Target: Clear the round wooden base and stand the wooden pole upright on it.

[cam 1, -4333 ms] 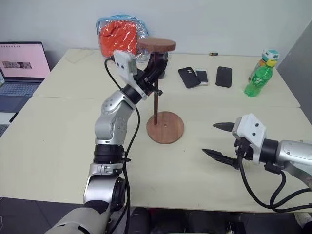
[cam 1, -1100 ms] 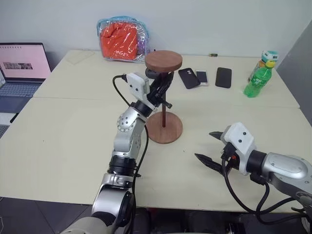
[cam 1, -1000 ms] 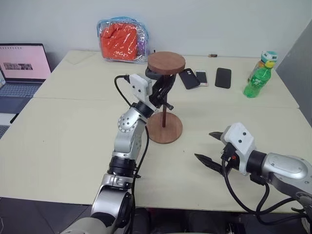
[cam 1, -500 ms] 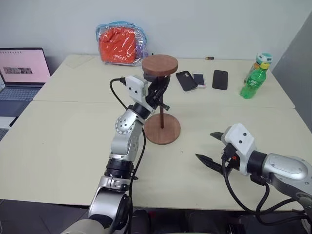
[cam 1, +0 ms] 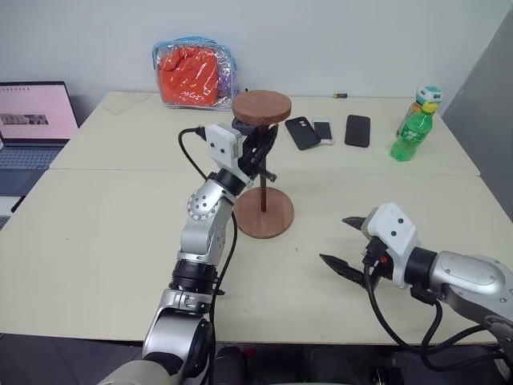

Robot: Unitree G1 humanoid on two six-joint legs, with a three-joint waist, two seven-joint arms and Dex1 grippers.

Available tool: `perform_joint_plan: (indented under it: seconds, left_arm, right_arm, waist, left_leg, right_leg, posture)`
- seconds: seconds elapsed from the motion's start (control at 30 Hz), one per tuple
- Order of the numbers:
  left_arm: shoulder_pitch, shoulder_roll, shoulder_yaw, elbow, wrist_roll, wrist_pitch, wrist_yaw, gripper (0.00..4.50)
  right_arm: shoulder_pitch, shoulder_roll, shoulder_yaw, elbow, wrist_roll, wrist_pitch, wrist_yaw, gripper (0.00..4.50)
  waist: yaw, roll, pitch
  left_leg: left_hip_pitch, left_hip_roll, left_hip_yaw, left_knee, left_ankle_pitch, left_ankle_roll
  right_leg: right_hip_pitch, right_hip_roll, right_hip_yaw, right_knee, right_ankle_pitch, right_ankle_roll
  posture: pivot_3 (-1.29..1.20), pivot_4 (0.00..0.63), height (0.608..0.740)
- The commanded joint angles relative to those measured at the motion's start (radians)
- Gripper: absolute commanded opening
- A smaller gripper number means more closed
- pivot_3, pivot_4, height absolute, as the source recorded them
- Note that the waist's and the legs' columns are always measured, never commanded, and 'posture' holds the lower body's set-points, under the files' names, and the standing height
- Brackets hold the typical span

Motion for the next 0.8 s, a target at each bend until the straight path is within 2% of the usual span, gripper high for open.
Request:
perform_joint_plan:
  seconds: [0.03, 0.13, 0.17, 0.3, 0.53, 0.7, 0.8]
  left_arm:
    - [0.016, 0.009, -0.025, -0.019, 0.016, -0.003, -0.037, 1.72]
    - [0.022, 0.007, -0.031, -0.031, 0.018, -0.004, -0.05, 2.42]
    - [0.024, 0.006, -0.035, -0.035, 0.019, -0.005, -0.054, 2.51]
    - [0.031, 0.015, -0.057, -0.053, 0.025, -0.014, -0.094, 3.45]
    - [0.031, 0.065, -0.071, -0.066, 0.032, 0.003, -0.164, 3.45]
    - [0.017, 0.256, -0.056, -0.117, -0.013, 0.2, -0.315, 3.45]
    - [-0.003, 0.308, -0.049, -0.124, -0.015, 0.267, -0.324, 3.45]
  right_arm:
    - [-0.012, -0.008, -0.01, -0.026, -0.01, -0.024, 0.008, 4.5]
    - [-0.012, -0.008, -0.01, -0.024, -0.015, -0.025, 0.012, 4.5]
    - [-0.012, -0.008, -0.01, -0.023, -0.016, -0.026, 0.014, 4.5]
    - [-0.013, -0.007, -0.008, -0.021, -0.022, -0.029, 0.021, 4.5]
    - [-0.008, -0.01, -0.005, -0.011, -0.038, -0.042, 0.035, 4.5]
    - [-0.009, -0.035, -0.011, 0.033, -0.073, -0.079, 0.072, 4.5]
    - [-0.008, -0.046, -0.01, 0.057, -0.091, -0.106, 0.095, 4.5]
  waist:
    - [0.001, -0.001, 0.002]
    - [0.007, -0.002, 0.002]
    - [0.01, -0.002, 0.002]
    - [0.022, -0.002, 0.002]
    - [0.025, -0.002, 0.002]
    - [0.015, -0.002, 0.002]
    - [0.013, -0.002, 0.003]
  left_leg:
    - [-0.002, 0.0, 0.0, 0.0, 0.0, 0.0]
    - [-0.008, 0.001, -0.002, 0.0, 0.0, -0.001]
    - [-0.008, 0.001, -0.003, 0.0, 0.0, -0.001]
    - [-0.01, 0.0, -0.003, 0.0, 0.0, -0.001]
    - [-0.01, -0.001, -0.003, 0.0, 0.0, 0.0]
    - [-0.009, 0.0, -0.003, -0.001, 0.0, 0.0]
    - [-0.006, 0.0, -0.002, -0.004, 0.0, 0.0]
  right_leg:
    - [-0.002, 0.0, 0.0, 0.0, 0.0, 0.0]
    - [-0.005, 0.0, -0.002, -0.003, 0.0, 0.0]
    - [-0.005, -0.001, -0.002, -0.004, 0.0, 0.0]
    - [-0.005, -0.003, -0.002, -0.006, 0.0, 0.0]
    - [-0.005, -0.002, -0.002, -0.006, 0.0, 0.0]
    - [-0.005, -0.001, -0.002, -0.006, 0.0, 0.0]
    - [-0.004, -0.001, -0.002, -0.006, 0.0, 0.0]
  posture:
    - [0.0, 0.15, 0.74]
    - [0.0, 0.15, 0.74]
    - [0.0, 0.15, 0.74]
    - [0.0, 0.15, 0.74]
    - [0.0, 0.15, 0.74]
    - [0.0, 0.15, 0.74]
    - [0.0, 0.15, 0.74]
